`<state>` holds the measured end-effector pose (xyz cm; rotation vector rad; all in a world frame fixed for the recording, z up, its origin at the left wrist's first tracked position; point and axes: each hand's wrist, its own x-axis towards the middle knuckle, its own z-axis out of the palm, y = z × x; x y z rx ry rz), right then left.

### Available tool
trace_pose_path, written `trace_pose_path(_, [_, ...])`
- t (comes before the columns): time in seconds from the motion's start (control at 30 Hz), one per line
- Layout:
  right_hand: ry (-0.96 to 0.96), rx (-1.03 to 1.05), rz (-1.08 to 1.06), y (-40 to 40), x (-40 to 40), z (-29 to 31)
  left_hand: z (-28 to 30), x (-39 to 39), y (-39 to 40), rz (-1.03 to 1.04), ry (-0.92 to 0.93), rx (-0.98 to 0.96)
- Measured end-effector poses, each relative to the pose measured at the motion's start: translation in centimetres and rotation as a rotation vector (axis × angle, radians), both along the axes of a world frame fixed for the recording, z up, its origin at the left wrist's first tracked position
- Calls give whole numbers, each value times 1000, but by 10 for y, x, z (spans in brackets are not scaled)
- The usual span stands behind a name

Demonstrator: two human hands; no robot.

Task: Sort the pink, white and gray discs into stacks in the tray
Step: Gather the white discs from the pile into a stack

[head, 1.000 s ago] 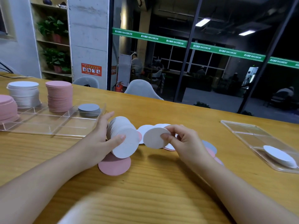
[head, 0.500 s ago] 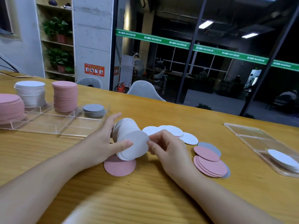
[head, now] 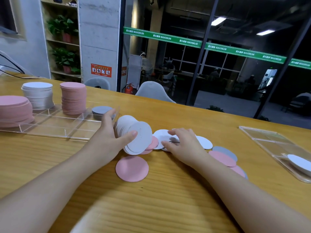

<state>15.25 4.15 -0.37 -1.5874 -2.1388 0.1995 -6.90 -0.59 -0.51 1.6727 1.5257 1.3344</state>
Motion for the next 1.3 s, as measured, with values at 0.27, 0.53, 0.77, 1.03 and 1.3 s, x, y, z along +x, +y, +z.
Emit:
trace_pose_path(0.27, [-277, -203, 17, 17, -17, 15, 1, 0, 1, 33, -21, -5])
trace_pose_path(0.53, [233, -450, -66, 22, -14, 28, 0, 0, 2, 27, -54, -18])
trace_pose_path(0.77, [219, -383, -206, 35, -19, 30, 0, 2, 1, 17, -56, -27])
trace_pose_path(1.03, [59, -153, -163, 38, -29, 26, 0, 2, 0, 22, -46, -22])
trace_pose_path(1.3, [16, -95, -76, 23, 1, 35, 0, 4, 0, 19, -21, -15])
